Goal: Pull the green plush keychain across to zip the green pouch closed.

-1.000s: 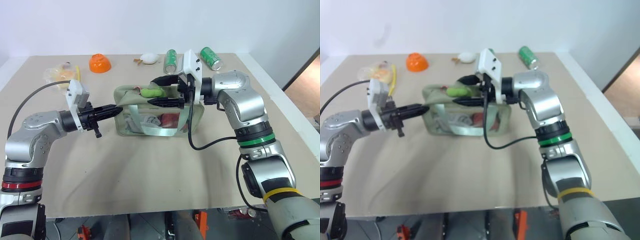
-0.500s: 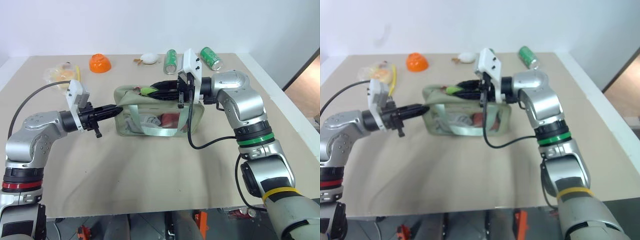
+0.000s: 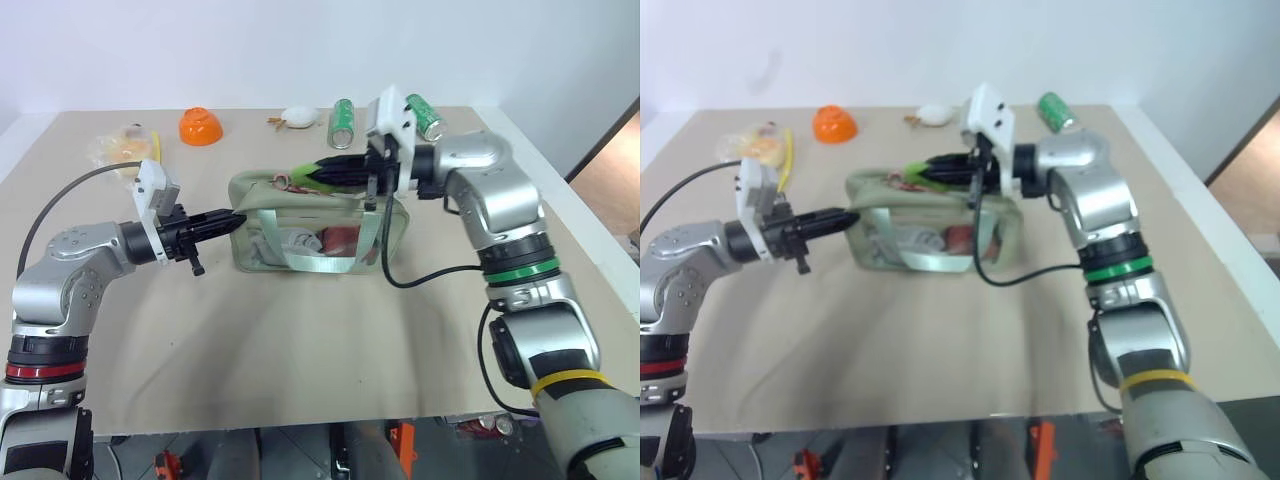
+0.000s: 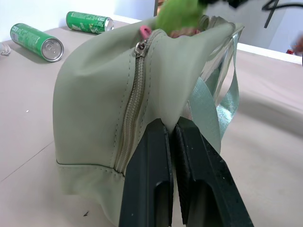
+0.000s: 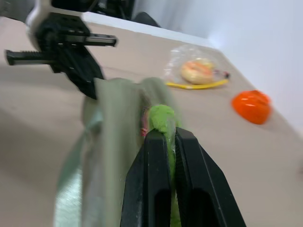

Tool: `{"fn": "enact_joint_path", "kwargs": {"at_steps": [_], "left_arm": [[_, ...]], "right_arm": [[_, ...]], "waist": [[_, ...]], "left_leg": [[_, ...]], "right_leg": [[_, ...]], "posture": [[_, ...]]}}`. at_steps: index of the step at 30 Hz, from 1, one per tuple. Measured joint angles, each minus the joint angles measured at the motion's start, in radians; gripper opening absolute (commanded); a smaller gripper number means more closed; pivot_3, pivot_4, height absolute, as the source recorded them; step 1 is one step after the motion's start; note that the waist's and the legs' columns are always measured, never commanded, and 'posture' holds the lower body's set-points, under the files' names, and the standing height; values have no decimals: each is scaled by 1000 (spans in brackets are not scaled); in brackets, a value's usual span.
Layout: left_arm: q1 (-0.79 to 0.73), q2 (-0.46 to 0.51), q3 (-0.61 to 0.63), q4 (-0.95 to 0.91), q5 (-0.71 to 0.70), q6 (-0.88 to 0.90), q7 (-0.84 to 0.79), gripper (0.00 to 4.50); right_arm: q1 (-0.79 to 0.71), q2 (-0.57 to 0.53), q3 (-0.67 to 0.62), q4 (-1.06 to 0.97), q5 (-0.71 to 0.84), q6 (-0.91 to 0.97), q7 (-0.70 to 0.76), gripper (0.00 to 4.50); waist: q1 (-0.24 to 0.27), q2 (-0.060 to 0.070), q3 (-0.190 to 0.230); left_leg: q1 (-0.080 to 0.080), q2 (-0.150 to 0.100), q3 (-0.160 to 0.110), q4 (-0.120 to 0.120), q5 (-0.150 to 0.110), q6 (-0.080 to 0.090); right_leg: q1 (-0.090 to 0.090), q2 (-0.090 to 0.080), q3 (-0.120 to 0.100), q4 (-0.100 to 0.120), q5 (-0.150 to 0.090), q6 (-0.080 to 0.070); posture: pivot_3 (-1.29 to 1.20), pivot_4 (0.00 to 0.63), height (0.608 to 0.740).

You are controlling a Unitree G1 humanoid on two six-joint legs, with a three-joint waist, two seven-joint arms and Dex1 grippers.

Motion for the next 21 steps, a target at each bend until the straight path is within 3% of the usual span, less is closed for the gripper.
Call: {"fn": "enact_joint_path", "kwargs": {"at_steps": [12,21], "left_arm": [[-29,-25,-35,22,0,-10,-11,0],[-41,-33,-31,52,0,-10,-16,0]], "right_arm": [[-107,-81,-2,38,-49,-98,108,35],[-272,200,47,176,-103,-181,17,35]], "waist": [[-2,0,0],[-8,0,0]], "left_leg": [[0,0,0,-1,0,0],[0,0,0,-1,0,0]], "right_leg": [[-1,0,0,0,0,-1],[-2,1,0,0,0,-1]], "posture": [[0,150,740],[0,150,740]]}}
